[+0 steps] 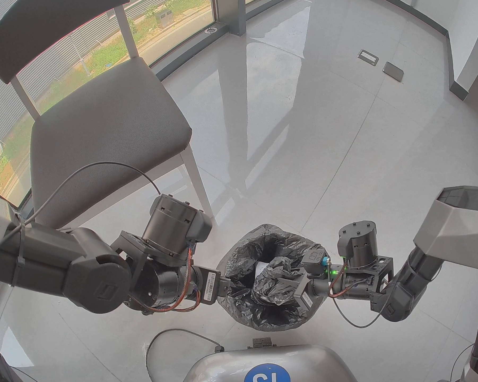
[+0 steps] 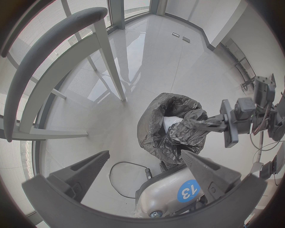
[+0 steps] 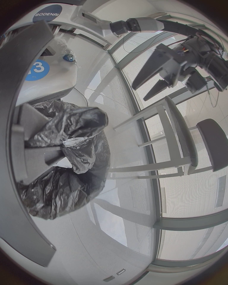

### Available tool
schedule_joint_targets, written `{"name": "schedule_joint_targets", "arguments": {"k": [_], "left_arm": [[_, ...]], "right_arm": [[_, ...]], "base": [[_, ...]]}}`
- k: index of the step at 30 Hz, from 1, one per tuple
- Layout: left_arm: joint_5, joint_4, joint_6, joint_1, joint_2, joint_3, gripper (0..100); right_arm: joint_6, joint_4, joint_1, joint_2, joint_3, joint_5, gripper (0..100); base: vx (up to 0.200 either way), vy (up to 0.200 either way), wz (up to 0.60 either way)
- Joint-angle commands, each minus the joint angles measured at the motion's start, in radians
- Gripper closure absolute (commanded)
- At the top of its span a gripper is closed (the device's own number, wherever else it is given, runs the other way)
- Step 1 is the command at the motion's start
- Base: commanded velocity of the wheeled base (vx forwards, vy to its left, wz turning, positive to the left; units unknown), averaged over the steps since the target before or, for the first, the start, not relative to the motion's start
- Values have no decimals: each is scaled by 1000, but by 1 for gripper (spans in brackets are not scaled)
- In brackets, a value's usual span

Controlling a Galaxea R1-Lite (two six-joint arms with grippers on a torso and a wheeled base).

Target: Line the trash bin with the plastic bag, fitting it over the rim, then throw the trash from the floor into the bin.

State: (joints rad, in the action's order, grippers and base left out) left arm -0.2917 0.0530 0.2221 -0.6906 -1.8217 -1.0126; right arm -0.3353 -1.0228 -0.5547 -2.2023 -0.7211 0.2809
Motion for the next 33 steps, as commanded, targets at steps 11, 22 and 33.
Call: {"name": "schedule_joint_targets", "arguments": {"k": [11, 22, 33], "left_arm": [[0, -1, -7, -4, 21, 0, 0], [3, 1, -7, -6, 39, 12, 0], [3, -1, -9, -6, 42, 12, 0]], "right_arm": [[1, -53, -2, -181, -92, 11, 100], [1, -59, 4, -218, -123, 11, 100], [1, -59, 16, -226, -132, 11, 0]], "base": [[0, 0, 0], [0, 0, 0], [0, 0, 0]]}}
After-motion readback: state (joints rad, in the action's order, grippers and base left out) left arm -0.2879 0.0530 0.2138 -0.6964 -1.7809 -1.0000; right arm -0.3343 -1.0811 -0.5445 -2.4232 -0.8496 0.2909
